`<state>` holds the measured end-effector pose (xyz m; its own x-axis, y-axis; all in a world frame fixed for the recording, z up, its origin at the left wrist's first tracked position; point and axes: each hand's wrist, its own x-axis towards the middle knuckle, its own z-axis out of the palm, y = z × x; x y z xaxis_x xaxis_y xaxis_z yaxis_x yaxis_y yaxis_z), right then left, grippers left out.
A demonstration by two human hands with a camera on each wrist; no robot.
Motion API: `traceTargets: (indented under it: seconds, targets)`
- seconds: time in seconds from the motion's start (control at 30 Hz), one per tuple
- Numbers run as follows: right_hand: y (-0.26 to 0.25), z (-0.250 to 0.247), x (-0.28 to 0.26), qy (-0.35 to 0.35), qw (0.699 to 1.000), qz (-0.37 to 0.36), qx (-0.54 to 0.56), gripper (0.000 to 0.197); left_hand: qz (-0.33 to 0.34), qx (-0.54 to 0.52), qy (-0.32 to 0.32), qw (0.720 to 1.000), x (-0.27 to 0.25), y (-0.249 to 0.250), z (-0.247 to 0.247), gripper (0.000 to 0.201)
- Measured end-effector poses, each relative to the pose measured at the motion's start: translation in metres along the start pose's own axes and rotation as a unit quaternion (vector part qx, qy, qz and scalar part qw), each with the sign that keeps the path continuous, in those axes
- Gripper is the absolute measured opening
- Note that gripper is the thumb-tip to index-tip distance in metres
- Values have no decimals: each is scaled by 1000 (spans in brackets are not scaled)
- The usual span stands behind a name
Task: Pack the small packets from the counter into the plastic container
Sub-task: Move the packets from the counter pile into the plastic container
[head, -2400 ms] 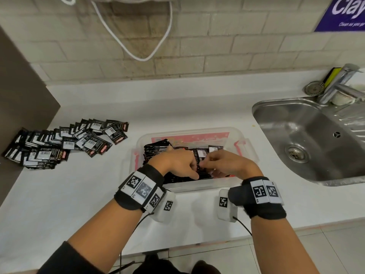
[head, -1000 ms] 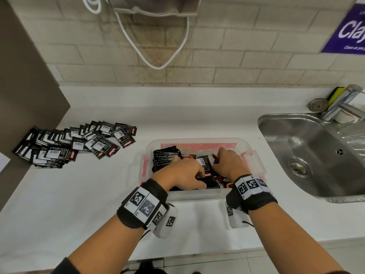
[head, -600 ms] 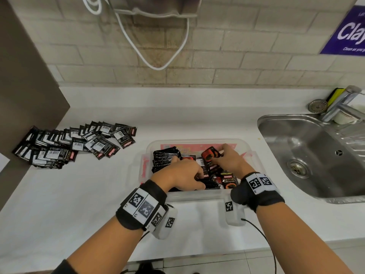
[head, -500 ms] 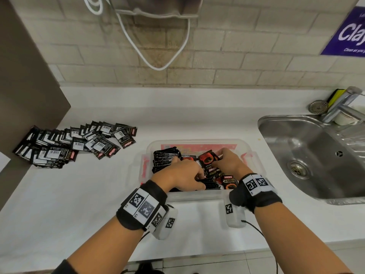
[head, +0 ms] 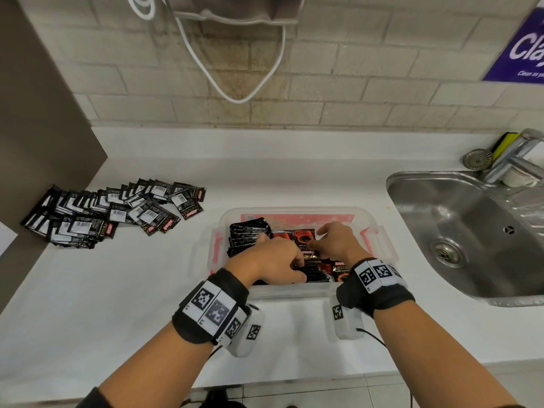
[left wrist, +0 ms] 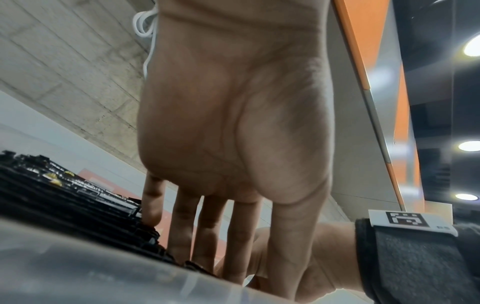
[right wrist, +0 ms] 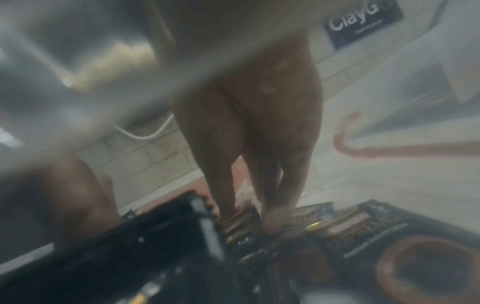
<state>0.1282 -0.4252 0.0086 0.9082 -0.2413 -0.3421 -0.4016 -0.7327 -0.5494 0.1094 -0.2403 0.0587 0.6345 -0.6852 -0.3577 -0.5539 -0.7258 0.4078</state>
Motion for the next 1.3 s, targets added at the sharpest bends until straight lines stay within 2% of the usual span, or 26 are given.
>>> traceTargets:
  seconds: [0.13,0.47,0.67,0.77,0.83,0.93,1.13,1.23,1.3]
  targets:
    - [-3,-2,-3,-19,999,6,39,42,-2,4,-2,1000,0,0,-1,34]
    - [4,-3,-1,-16,997,21,79,45,5,-26,13,1000,-1,-2,1,30]
    - [6,-9,1,16,995,20,95,38,9,-32,22,999,0,0,-1,31]
    - [-3,-19,-3,44,997,-8,69,27,14,-35,35,999,-2,3,-4,31]
    - [-17,-28,-10,62,996,-38,55,19,19,-42,54,997,-4,4,-9,31]
    - [-46,-43,-25,76,991,-92,56,19,29,-59,85,994,-10,-1,-19,32]
    - [-120,-63,-63,41,980,-189,41,18,38,-109,125,985,-28,-21,-41,32]
    - [-158,-57,-79,-5,973,-224,54,16,23,-140,151,978,-45,-42,-52,30]
    - [-182,-46,-85,-30,966,-245,74,14,14,-183,179,967,-60,-62,-60,21]
